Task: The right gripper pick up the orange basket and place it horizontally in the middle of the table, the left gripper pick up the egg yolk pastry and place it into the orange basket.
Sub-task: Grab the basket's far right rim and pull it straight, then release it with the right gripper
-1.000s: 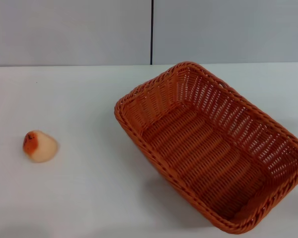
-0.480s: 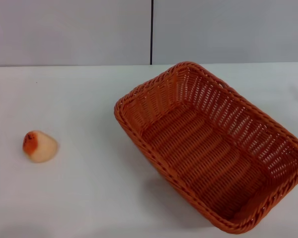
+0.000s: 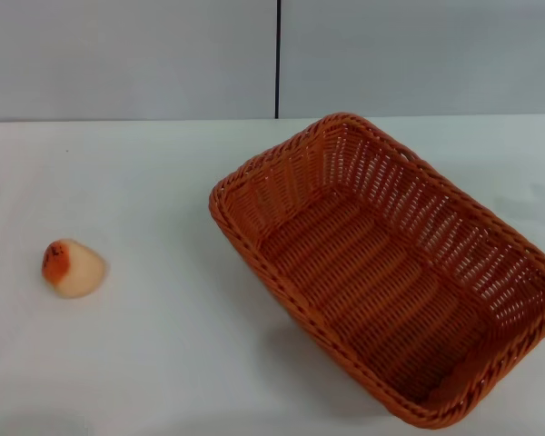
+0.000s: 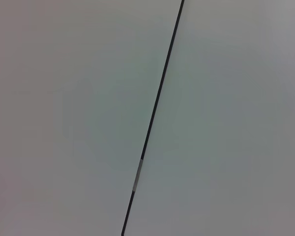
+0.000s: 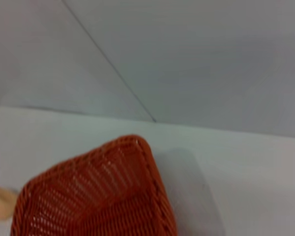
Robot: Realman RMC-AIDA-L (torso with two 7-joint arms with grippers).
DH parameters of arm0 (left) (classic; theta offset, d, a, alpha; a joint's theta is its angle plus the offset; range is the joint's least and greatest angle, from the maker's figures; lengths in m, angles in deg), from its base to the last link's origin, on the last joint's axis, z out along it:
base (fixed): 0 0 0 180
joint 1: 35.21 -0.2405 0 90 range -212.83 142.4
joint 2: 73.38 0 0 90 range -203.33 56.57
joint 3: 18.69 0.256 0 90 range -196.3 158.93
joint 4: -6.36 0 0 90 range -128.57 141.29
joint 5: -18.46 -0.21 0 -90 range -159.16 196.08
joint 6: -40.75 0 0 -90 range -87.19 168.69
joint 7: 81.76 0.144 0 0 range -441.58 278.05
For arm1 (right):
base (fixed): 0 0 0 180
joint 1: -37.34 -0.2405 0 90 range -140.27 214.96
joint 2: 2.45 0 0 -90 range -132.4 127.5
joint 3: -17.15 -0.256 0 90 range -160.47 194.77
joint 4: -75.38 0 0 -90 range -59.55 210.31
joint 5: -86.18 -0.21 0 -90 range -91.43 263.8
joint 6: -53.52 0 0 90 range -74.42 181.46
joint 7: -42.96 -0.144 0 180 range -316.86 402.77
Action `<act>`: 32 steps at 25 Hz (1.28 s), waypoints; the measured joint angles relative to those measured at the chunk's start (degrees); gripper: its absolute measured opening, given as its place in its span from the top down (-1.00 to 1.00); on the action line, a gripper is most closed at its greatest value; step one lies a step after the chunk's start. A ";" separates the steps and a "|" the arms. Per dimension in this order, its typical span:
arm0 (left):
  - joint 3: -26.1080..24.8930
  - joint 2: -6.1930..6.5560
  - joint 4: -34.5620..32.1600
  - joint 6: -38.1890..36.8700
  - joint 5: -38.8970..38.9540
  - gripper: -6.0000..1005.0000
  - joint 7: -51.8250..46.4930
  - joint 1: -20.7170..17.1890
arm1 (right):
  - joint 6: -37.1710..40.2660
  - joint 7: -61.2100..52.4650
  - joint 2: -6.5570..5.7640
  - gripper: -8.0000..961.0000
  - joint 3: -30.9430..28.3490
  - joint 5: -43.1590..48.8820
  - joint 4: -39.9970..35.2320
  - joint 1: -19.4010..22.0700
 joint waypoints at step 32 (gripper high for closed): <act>-0.38 0.09 0.56 1.29 0.09 -0.69 -0.79 0.17 | -23.35 5.69 2.42 -0.69 12.10 0.04 27.37 -7.68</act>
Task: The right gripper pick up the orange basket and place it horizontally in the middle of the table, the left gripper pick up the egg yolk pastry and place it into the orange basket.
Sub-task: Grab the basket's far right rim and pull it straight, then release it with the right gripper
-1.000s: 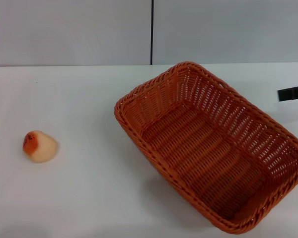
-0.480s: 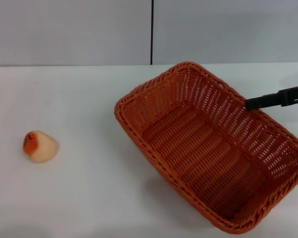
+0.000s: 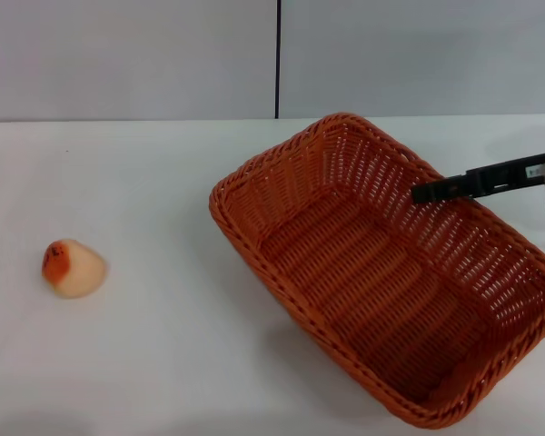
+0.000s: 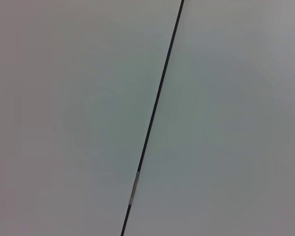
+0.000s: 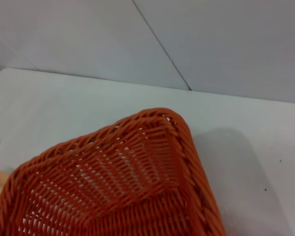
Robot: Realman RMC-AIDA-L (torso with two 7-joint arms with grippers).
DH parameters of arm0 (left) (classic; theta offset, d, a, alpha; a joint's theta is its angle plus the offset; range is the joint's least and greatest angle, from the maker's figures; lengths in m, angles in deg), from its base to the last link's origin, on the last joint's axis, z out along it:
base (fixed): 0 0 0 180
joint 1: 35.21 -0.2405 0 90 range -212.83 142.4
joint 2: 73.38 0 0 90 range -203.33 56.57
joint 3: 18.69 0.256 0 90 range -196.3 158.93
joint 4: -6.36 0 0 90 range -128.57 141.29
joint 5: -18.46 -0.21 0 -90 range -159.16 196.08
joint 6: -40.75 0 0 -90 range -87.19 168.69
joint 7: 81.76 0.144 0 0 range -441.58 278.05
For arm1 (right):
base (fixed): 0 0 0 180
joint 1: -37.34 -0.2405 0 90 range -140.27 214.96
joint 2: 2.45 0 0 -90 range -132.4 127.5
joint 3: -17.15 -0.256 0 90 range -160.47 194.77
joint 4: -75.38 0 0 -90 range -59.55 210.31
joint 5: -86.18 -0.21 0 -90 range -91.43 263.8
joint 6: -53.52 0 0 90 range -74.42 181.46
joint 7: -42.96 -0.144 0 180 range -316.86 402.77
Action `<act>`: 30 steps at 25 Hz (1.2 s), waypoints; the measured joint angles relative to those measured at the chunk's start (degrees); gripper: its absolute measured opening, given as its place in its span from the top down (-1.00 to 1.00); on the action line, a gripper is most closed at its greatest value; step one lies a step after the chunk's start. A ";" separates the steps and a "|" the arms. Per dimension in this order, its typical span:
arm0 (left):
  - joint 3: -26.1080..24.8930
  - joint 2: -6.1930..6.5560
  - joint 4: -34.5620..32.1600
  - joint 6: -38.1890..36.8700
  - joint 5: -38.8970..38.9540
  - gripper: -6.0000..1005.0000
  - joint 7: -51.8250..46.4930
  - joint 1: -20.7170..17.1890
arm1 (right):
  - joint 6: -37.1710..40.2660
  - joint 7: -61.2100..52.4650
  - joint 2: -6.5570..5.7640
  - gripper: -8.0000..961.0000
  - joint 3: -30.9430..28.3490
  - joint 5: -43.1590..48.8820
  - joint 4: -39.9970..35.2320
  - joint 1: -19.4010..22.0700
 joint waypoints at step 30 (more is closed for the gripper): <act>-0.24 0.00 -0.02 -0.01 0.18 -0.69 0.00 -0.74 | -0.45 -4.35 0.05 0.45 5.82 0.22 0.73 -1.07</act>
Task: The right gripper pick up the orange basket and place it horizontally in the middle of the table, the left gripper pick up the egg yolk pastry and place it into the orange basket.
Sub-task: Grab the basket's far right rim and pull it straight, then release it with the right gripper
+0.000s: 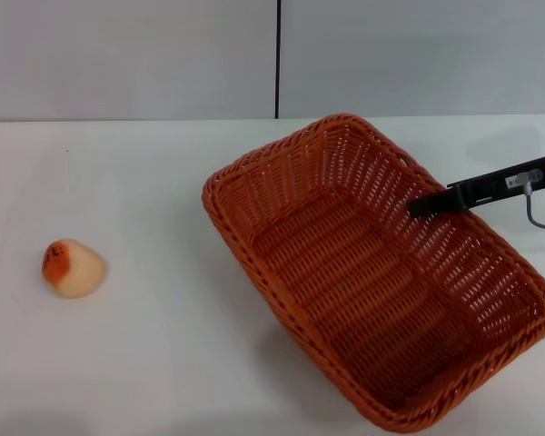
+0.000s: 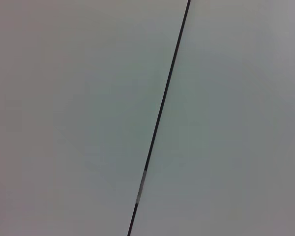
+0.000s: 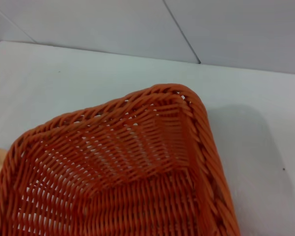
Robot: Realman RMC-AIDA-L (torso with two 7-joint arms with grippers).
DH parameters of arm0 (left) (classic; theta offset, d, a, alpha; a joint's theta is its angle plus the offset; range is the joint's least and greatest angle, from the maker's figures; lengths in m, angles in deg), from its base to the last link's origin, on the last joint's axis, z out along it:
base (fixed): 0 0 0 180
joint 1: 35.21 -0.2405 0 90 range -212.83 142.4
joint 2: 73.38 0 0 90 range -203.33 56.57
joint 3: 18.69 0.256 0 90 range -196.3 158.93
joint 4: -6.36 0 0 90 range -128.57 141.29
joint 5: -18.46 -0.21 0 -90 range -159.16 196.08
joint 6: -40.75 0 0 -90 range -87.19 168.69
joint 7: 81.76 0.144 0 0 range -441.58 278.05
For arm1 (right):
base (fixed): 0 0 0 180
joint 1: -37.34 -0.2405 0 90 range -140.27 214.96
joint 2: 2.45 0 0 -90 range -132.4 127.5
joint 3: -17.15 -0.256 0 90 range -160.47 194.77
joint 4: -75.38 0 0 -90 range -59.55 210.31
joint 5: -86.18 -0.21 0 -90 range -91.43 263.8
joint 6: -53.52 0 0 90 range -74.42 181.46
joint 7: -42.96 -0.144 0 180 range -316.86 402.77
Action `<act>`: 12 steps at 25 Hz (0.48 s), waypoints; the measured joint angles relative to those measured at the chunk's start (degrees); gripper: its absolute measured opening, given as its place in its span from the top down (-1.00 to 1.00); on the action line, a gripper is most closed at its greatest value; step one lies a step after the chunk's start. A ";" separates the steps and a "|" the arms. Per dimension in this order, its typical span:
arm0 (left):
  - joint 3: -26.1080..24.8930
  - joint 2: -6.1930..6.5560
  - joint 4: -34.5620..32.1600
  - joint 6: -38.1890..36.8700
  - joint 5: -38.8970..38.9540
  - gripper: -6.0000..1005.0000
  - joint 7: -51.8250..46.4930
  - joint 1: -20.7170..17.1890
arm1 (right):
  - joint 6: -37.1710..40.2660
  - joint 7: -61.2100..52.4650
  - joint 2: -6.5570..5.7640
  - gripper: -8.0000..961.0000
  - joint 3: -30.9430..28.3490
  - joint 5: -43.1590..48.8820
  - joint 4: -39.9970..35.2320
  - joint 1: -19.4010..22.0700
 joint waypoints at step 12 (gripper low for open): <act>0.00 0.12 0.41 1.03 0.06 -0.69 0.01 -0.79 | 4.10 5.02 -0.02 0.65 6.32 -0.12 -9.05 -0.17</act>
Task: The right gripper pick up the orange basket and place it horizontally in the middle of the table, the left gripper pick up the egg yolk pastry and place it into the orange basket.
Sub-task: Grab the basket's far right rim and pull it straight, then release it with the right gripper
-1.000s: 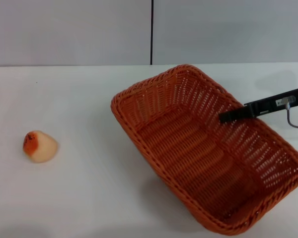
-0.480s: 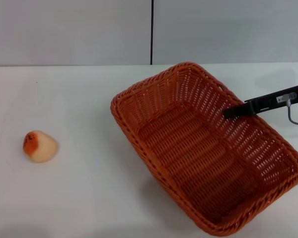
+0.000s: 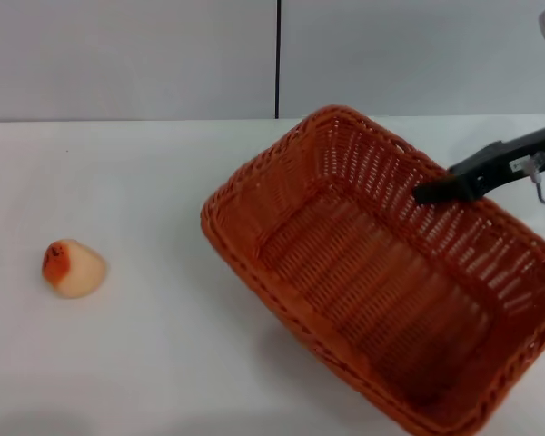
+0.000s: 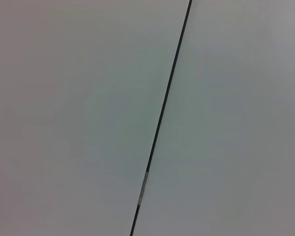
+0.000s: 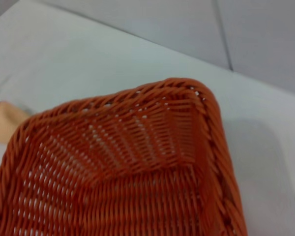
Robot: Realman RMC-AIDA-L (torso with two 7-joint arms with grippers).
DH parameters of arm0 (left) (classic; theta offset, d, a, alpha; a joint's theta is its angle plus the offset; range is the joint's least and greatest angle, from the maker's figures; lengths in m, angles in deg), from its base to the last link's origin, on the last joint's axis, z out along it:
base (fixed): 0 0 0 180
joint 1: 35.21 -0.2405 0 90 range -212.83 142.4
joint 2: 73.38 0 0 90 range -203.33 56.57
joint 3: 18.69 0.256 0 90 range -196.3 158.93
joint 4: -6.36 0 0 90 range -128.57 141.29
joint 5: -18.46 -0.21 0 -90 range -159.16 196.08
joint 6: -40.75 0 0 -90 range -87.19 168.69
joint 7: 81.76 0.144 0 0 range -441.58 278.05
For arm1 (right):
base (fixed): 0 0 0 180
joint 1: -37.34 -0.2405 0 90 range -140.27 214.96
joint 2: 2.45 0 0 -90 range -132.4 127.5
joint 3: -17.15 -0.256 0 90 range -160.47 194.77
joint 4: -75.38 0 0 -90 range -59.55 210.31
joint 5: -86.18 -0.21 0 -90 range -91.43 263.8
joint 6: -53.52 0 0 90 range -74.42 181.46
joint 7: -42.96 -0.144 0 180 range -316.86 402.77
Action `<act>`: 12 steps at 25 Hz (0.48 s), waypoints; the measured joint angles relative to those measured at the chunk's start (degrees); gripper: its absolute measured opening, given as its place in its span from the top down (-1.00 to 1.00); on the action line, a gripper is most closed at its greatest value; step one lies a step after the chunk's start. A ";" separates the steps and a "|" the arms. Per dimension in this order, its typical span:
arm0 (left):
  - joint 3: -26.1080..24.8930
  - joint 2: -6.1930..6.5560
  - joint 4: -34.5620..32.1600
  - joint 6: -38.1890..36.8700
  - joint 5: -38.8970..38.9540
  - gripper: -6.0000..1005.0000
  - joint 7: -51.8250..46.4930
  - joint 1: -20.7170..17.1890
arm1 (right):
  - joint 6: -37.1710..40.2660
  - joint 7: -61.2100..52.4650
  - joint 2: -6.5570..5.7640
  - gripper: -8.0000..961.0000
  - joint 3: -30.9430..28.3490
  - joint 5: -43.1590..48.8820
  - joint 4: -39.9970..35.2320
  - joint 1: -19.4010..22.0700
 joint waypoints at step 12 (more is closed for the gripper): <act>-0.09 0.02 1.95 4.61 -0.06 -0.69 0.12 -4.54 | 5.43 22.58 0.19 0.67 0.35 -0.09 -4.69 -6.11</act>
